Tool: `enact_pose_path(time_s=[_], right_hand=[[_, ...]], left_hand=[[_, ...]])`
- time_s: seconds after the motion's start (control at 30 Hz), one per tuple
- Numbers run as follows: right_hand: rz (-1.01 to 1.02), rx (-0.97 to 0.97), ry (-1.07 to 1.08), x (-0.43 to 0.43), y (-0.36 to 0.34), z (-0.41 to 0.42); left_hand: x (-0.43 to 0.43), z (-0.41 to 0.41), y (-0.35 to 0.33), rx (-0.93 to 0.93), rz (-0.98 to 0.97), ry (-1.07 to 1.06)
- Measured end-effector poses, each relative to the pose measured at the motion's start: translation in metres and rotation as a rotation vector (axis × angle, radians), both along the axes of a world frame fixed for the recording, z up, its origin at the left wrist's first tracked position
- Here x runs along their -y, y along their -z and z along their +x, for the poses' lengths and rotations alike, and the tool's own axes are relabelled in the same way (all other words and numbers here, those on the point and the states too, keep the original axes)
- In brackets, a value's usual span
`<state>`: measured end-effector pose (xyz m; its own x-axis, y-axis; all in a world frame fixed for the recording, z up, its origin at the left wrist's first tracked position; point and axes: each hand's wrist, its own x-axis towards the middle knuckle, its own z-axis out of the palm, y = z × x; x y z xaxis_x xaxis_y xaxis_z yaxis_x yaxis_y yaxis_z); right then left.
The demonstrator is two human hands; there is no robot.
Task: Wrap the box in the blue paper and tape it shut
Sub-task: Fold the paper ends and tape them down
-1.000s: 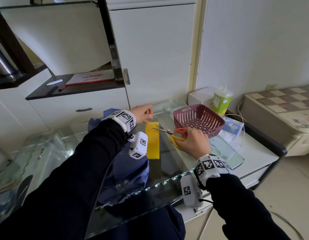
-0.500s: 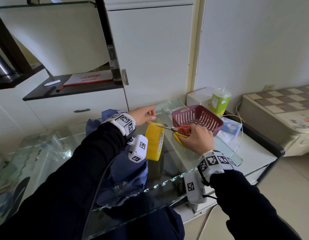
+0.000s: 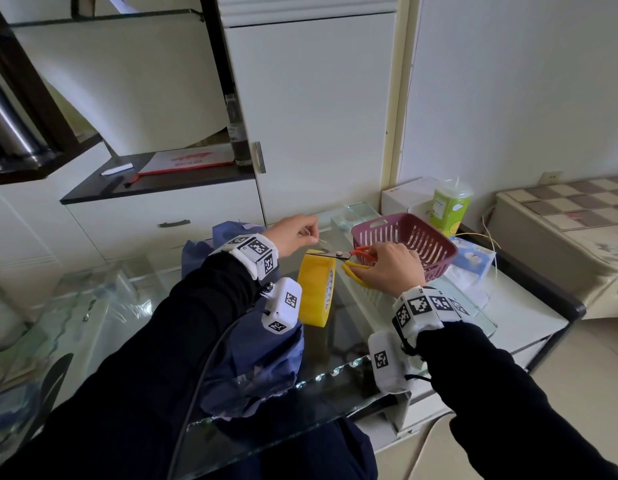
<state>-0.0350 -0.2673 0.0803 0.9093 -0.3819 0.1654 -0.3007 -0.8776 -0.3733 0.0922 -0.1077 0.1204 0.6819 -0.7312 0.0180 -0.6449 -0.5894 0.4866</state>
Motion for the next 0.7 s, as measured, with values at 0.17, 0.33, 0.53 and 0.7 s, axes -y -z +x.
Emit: enact_pose_path(time_s=[0.17, 0.33, 0.53, 0.7], right_hand=[[0.041, 0.026, -0.005, -0.001, 0.005, 0.0], [0.045, 0.027, -0.007, -0.001, 0.007, 0.001], [0.051, 0.032, 0.005, -0.002, 0.014, 0.001], [0.1, 0.076, 0.045, -0.005, 0.02, -0.004]], left_hand=[[-0.003, 0.002, 0.007, 0.007, -0.015, -0.033], [-0.002, 0.0, 0.009, -0.001, -0.033, -0.057], [-0.001, -0.005, 0.016, -0.028, -0.069, -0.126], [-0.002, -0.006, 0.021, -0.042, -0.087, -0.197]])
